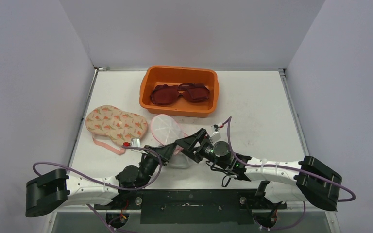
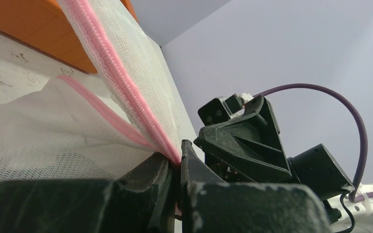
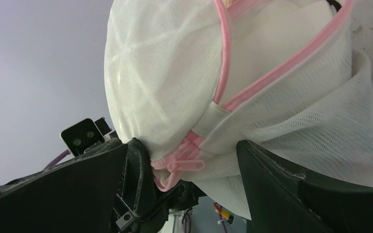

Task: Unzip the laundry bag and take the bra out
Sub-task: Adjust the laundry bag at the center of the board.

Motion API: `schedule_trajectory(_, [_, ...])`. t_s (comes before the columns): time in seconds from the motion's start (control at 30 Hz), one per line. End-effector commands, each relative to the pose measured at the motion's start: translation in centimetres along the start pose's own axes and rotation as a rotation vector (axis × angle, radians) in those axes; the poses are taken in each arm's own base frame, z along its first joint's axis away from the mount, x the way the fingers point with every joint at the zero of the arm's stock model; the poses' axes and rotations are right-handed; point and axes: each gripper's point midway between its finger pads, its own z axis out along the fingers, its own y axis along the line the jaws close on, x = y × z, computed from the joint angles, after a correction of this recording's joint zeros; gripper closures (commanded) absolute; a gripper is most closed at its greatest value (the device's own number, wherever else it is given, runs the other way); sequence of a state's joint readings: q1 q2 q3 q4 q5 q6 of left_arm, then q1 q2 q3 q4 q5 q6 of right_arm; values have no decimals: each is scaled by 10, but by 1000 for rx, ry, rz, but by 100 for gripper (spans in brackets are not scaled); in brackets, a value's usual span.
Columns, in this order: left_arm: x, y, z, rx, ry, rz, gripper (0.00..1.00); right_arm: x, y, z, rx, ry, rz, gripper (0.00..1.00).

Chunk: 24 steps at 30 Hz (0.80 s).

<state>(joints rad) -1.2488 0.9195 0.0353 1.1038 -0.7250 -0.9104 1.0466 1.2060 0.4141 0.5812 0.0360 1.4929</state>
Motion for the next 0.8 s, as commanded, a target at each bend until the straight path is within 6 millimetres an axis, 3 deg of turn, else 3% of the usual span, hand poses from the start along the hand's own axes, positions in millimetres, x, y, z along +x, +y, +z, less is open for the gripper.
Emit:
schedule_trajectory(0.0, [-26, -20, 2, 37, -108, -47, 100, -2, 15, -5, -58, -4, 71, 13])
schedule_trajectory(0.2, [-29, -14, 1, 15, -126, -40, 100, -7, 8, -14, -55, -25, 98, 12])
schedule_trajectory(0.57, [-13, -25, 2, 54, -78, -44, 100, -8, 30, 8, -135, -28, 109, 15])
schedule_trajectory(0.63, [-10, -27, 2, 58, -67, -39, 100, -8, 39, 12, -160, -22, 91, 24])
schedule_trajectory(0.77, [-5, -27, 1, 57, -52, -23, 100, -9, 43, 20, -169, -17, 43, 54])
